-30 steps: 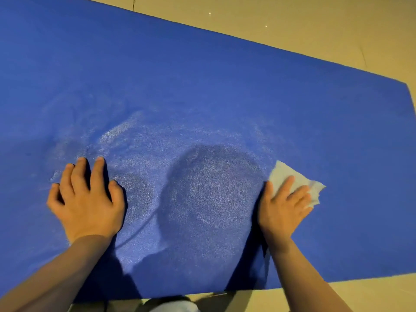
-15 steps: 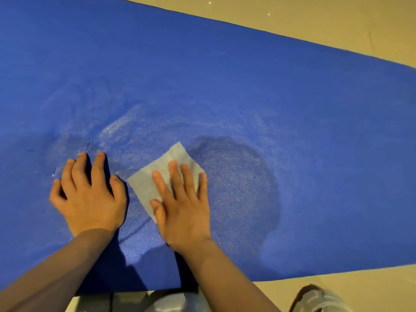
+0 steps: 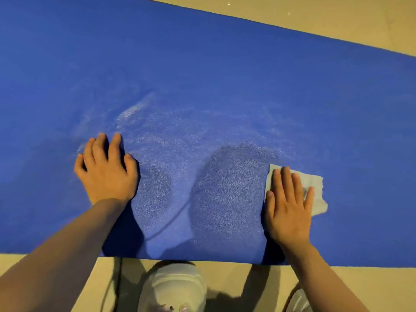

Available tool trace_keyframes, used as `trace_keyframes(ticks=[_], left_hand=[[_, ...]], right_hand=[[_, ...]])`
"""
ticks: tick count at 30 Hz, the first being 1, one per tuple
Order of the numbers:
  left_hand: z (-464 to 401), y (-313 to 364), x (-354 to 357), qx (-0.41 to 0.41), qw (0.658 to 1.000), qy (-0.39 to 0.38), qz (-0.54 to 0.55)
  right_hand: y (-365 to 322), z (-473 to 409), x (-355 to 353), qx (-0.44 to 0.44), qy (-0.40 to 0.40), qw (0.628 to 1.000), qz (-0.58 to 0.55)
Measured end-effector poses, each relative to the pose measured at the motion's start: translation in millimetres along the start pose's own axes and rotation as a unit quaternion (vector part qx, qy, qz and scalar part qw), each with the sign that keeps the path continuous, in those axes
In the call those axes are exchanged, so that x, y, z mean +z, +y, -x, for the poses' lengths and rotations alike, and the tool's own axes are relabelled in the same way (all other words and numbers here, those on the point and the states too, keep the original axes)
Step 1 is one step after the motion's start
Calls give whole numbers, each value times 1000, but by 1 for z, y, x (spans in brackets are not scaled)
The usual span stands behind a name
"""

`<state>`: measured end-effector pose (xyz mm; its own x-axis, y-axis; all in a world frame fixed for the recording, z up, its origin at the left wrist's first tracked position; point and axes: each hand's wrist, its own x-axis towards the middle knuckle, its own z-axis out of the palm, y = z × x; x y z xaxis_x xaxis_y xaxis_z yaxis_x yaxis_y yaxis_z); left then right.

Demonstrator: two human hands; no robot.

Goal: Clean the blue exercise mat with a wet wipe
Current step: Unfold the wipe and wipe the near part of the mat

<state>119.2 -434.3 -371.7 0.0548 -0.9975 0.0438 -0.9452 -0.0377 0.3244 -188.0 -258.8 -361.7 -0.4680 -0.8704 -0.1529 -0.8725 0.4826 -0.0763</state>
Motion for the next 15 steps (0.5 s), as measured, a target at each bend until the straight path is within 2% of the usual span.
trace_keyframes(ticks=[4,7,12,15], left_hand=[[1,-9,-7,29,998,-57,-14],[17,-22,-24,53,994,-91,4],[76,-48,-45,-30,999,-33,14],[86,-69,-48,-16,1000,-13,-21]], right_hand=[[-59,-26,13,-27,24,997,-66],[-134,-24,23,-103,28,992,-72],[-255,37,30,-271,-20,961,-56],[-240,50,32,-351,-53,934,-47]])
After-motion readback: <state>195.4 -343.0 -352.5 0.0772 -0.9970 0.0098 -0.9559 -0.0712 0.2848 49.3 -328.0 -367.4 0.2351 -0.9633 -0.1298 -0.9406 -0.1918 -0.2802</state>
